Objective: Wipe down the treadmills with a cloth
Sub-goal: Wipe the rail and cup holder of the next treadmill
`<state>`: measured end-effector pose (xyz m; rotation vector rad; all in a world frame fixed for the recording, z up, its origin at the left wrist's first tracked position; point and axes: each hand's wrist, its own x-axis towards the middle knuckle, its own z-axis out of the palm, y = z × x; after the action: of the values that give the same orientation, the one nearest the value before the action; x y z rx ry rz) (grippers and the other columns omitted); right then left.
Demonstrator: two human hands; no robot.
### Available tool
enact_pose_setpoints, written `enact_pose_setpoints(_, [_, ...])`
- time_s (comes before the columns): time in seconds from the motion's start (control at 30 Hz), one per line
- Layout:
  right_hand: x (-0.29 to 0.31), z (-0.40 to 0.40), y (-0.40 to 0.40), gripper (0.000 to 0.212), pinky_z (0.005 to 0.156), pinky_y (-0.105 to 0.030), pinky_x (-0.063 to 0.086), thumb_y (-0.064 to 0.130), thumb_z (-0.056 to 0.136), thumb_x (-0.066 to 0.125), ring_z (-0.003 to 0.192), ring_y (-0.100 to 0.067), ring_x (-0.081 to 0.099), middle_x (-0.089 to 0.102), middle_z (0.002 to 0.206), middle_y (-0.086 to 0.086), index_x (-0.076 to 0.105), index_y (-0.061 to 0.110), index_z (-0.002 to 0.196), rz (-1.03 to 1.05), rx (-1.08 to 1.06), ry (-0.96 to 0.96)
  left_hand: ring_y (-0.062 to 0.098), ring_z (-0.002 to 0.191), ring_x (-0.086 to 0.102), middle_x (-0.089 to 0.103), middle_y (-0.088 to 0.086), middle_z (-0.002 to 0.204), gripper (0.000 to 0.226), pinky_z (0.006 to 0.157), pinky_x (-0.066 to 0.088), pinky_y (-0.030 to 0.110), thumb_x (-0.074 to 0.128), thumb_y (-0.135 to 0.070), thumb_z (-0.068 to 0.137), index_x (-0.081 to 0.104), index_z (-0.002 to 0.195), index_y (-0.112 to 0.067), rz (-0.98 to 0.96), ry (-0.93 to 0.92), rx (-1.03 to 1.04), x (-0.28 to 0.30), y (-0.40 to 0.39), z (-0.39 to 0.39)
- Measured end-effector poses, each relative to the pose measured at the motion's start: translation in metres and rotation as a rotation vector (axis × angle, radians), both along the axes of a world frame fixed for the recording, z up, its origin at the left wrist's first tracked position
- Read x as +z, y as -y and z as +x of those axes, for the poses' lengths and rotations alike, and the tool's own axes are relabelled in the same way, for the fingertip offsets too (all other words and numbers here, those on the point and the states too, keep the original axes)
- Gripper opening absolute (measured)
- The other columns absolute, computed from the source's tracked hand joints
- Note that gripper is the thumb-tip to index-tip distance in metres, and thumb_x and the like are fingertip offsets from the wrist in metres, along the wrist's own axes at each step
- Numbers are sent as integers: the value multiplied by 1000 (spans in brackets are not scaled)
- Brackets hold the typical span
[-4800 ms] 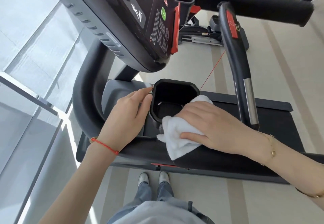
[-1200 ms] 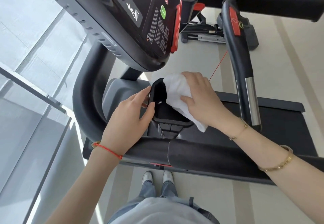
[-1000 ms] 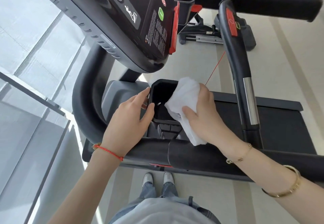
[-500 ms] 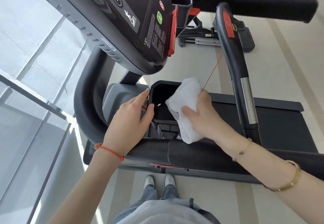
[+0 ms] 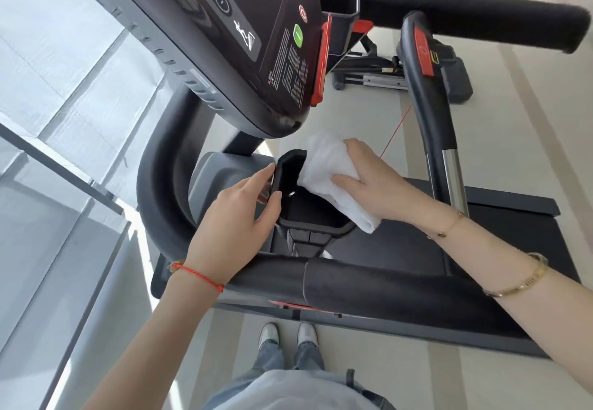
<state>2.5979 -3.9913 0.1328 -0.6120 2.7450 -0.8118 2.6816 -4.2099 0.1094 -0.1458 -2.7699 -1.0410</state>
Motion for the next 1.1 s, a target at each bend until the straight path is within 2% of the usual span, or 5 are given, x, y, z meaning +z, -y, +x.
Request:
enact_pose_setpoints(0.3, [4,-15,40,37,80,-37,34,30,95,56,105,-26,45,48,115,-6,43,9,122,217,87,-212,0,91,57,61,-15,95,49,83,47,17,46,-38,95,47,142,-24,-7,-2,4,-1,-1,1])
enact_pose_setpoints(0.4, [-3,0,35,37,83,-36,35,24,95,57,107,-25,42,46,118,-6,42,10,125,177,-46,-258,-1,91,58,60,-16,95,49,83,45,15,47,-38,95,48,142,-24,-5,-2,-2,-1,-1,1])
enact_pose_setpoints(0.67, [-15,75,16,53,90,-31,38,30,95,54,117,-21,43,33,123,-1,25,9,135,-282,-468,250,7,92,61,66,-9,101,50,83,49,22,46,-37,97,44,145,-22,-24,14,-22,1,-1,2])
enact_pose_setpoints(0.9, [-2,10,14,43,80,-28,33,27,99,52,106,-20,45,41,117,-3,36,6,133,-104,-266,107,4,89,59,63,-12,97,52,81,47,20,44,-40,95,46,143,-21,-3,15,-29,0,0,2])
enact_pose_setpoints(1.1, [2,36,-18,43,94,-18,37,31,100,50,116,-5,45,45,129,8,35,21,138,-311,-151,57,-10,83,57,61,-23,92,42,82,40,8,48,-31,99,51,140,-23,72,52,-23,0,5,0])
